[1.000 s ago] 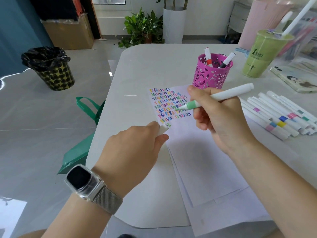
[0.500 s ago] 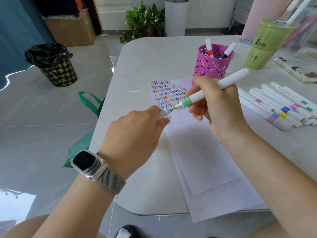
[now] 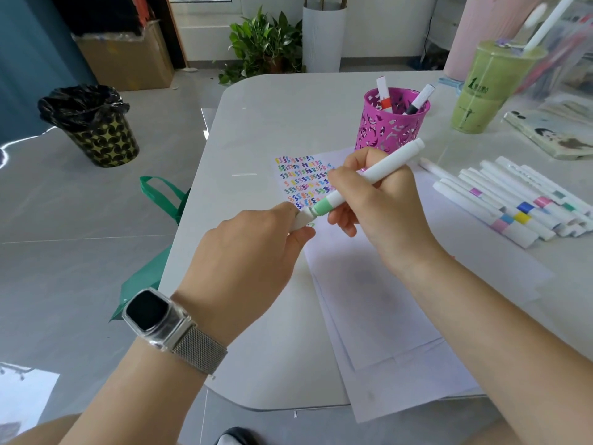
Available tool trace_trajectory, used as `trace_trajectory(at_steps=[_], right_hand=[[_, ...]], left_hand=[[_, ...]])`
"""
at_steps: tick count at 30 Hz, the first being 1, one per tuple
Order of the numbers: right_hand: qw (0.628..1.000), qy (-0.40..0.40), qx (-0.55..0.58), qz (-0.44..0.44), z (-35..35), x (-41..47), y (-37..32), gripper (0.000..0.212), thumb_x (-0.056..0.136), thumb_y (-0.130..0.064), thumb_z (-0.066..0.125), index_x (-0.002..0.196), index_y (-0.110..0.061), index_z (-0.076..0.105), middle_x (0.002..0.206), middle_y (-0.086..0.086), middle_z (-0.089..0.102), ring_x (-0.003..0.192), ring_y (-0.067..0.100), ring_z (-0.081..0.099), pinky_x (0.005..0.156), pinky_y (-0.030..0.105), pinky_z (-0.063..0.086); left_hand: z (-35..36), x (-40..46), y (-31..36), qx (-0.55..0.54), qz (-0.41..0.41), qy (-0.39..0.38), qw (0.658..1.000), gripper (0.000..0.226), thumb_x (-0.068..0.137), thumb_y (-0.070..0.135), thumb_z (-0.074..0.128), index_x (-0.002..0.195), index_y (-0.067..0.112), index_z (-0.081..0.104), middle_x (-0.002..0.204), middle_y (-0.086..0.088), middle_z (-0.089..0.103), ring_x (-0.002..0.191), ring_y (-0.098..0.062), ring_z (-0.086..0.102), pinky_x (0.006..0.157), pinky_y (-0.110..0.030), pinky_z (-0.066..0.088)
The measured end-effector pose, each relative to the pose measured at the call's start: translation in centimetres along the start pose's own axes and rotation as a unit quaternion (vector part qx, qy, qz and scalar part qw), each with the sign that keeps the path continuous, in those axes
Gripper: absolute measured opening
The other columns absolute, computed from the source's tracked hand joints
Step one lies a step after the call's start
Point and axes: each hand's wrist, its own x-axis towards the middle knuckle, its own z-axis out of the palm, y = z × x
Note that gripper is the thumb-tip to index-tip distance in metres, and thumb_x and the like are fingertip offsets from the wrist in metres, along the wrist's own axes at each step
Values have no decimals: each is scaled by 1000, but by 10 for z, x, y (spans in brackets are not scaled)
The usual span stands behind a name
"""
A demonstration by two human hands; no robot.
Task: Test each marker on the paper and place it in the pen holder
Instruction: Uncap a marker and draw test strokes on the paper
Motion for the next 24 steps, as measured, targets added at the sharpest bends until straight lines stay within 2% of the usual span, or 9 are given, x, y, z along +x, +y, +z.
trace_trajectory(at_steps=[3,6,10,13,16,18,21,24], right_hand=[[1000,-3,-11,-15,1,-2,-1,31,86,-2,60,62,-11,42,40,1,56,36,14,52,36,20,34],[999,28,14,-1,4,-3,-3,41,84,-5,65,54,-14,38,38,1,54,36,17,44,36,19,30],[987,60,103,104,7,-3,-4,39,83,-13,67,55,-17,40,37,-3,46,36,10,36,39,17,27],[974,52,158,155,6,-5,-3,35,84,-14,66,58,-19,42,39,-4,41,35,8,32,37,16,25],[970,47,170,169,7,-7,-5,36,84,-13,65,58,-19,41,39,-3,40,35,8,31,34,15,25],[970,47,170,168,8,-9,-7,38,84,-11,63,56,-18,40,39,-3,41,34,8,32,33,15,25],[971,45,166,166,9,-11,-10,38,84,-9,61,55,-18,39,38,-3,41,34,8,33,34,15,24],[970,45,169,166,10,-13,-12,37,84,-8,60,56,-18,39,38,-3,41,35,8,31,34,16,22]], left_hand=[[0,0,0,-42,7,6,999,28,91,44,41,81,19,50,66,0,56,63,-26,53,57,-38,45],[0,1,-1,-121,10,31,992,19,88,38,48,77,26,56,59,7,61,51,-7,49,49,-25,37],[-5,3,2,-231,12,55,971,6,86,31,56,84,33,61,63,15,65,51,-5,54,47,-11,38],[-9,1,7,-260,15,51,964,8,86,30,56,84,36,60,65,16,66,51,-4,56,48,-7,37],[-7,0,7,-222,27,69,972,5,85,33,54,83,36,58,66,18,65,53,-5,59,50,-10,41],[-6,0,4,-195,32,90,976,5,86,33,57,83,36,58,57,14,63,55,-5,59,52,-16,43],[-5,0,3,-196,40,113,973,5,87,32,59,84,31,62,51,17,59,54,-3,58,49,-15,42],[-5,-1,5,-202,42,129,970,15,83,37,53,85,28,65,49,18,57,51,-3,57,48,-19,43]])
